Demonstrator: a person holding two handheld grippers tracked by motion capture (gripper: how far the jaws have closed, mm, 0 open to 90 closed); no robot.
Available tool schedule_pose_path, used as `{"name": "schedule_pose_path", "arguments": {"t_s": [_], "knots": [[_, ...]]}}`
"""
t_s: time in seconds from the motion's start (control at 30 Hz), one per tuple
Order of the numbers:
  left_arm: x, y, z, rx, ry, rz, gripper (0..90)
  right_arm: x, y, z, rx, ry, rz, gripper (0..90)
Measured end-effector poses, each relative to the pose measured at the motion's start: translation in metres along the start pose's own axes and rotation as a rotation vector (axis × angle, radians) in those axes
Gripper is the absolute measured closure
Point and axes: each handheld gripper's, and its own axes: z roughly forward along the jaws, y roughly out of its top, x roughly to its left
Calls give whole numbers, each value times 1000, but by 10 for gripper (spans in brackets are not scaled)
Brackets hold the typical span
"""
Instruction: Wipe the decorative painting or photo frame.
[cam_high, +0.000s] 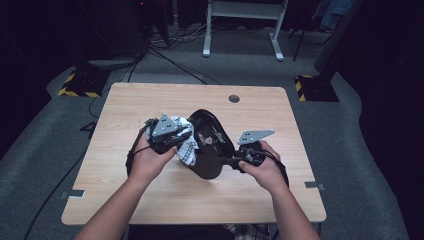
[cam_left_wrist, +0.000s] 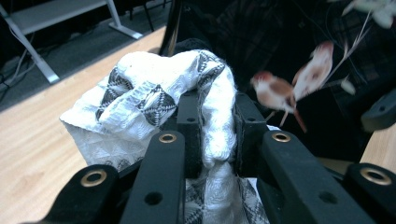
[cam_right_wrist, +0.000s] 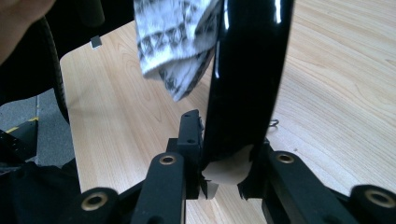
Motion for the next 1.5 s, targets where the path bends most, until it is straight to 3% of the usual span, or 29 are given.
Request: {"name": "schedule_pose_path", "arguments": {"t_s": [0.2, 0.5, 0.9, 1.13, 1.27, 1.37, 1.5], "knots": [[6, 2, -2, -11, 7, -9, 770, 0, -1, 0, -2, 2, -1, 754], [22, -17, 2, 43, 40, -43, 772, 1, 0, 1, 0, 2, -4, 751], [27, -31, 8, 82, 44, -69, 771, 0, 0, -1, 6, -1, -10, 748], [22, -31, 11, 84, 32, -61, 769, -7, 0, -10, -14, -20, 6, 772], [18, -21, 6, 36, 12, -67, 769, -7, 0, -10, -14, -24, 5, 773], [10, -9, 2, -3, 2, -45, 768, -7, 1, -9, -16, -24, 10, 775], [2, -5, 2, 0, 22, 4, 768, -6, 1, -10, -14, -26, 15, 780]]}}
